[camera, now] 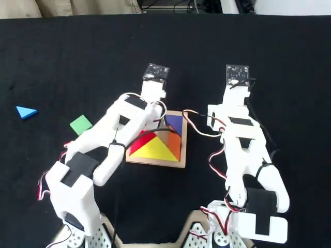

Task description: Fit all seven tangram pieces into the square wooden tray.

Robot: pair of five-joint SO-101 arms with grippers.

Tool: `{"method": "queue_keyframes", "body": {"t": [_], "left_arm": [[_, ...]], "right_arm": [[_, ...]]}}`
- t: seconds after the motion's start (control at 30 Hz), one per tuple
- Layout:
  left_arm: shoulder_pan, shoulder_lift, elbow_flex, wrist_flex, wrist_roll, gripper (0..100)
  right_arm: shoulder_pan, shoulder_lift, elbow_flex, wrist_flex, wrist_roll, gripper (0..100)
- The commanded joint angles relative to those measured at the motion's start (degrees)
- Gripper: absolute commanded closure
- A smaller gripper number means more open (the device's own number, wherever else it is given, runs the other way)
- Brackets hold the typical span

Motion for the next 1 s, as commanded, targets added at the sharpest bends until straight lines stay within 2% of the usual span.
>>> {"method": "queue_keyframes", "body": {"t": [0.0, 0.27, 0.47, 0.67, 0.83, 0.97], "left_arm": [[2.68, -0.53, -2.33, 2.37, -0.79, 87], [8.13, -0.70, -2.77, 5.63, -0.44, 87], [4.09, -1.93, -3.03, 5.89, -0.70, 87], [-1.80, -13.89, -3.30, 10.64, -0.88, 87], [-10.42, -28.04, -2.77, 21.89, -12.31, 87], [-20.88, -31.56, -2.86, 28.75, -25.14, 84]], "right_arm": [[-1.05, -0.04, -2.95, -0.70, 0.09, 98.7], [-1.05, -0.04, -3.03, -0.70, 0.09, 98.7], [-1.05, -0.13, -3.03, -0.70, 0.09, 98.7], [-1.05, -0.04, -3.21, -0.70, 0.09, 98.7], [-1.05, -0.04, -3.12, -0.79, 0.09, 98.7], [-1.05, -0.04, -3.21, -0.79, 0.09, 98.7]]}}
